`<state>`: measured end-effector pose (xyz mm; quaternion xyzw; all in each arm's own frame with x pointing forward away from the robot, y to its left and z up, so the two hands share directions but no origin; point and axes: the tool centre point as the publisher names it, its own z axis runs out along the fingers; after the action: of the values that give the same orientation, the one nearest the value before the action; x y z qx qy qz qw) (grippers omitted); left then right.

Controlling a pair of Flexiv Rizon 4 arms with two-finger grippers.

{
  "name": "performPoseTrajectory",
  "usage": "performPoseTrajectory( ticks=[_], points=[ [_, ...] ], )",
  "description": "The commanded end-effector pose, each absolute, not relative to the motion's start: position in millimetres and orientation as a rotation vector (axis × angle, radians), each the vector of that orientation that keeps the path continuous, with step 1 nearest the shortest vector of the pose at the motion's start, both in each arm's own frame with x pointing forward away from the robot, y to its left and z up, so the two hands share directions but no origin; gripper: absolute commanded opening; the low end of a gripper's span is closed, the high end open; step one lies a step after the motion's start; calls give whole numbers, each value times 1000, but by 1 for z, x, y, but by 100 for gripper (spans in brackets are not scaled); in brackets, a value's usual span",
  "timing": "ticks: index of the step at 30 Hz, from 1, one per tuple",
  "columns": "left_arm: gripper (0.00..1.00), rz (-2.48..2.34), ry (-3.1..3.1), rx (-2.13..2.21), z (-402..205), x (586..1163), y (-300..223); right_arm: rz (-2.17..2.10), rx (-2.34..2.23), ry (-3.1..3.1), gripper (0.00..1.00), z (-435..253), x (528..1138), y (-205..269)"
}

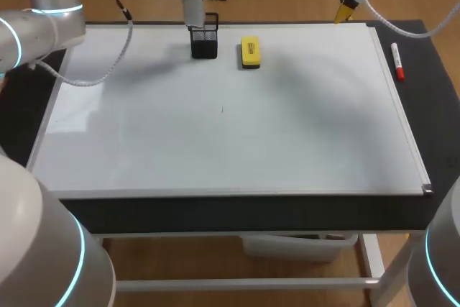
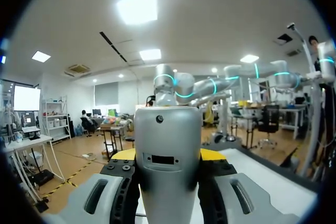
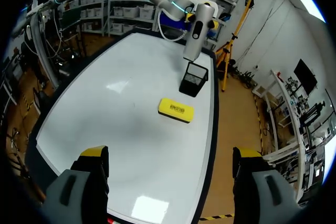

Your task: Pick up the inspection probe, press it on each red-marked spot on the whiteboard one by one, put down the probe, pick up the eraser, and wipe off all the red marks.

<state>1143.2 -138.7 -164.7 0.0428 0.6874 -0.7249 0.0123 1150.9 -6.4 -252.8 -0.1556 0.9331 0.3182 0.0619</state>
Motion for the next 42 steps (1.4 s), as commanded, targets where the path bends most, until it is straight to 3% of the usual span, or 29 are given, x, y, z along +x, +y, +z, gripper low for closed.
performPoseTrajectory(
  ticks=[1,42],
  points=[
    [0,-2304,2159,202,-171,1159,-147,957,-474,2825,100,-252,1151,-7],
    [0,-2387,2185,178,-232,1202,-152,957,-474,2825,100,-252,1151,-7]
  ],
)
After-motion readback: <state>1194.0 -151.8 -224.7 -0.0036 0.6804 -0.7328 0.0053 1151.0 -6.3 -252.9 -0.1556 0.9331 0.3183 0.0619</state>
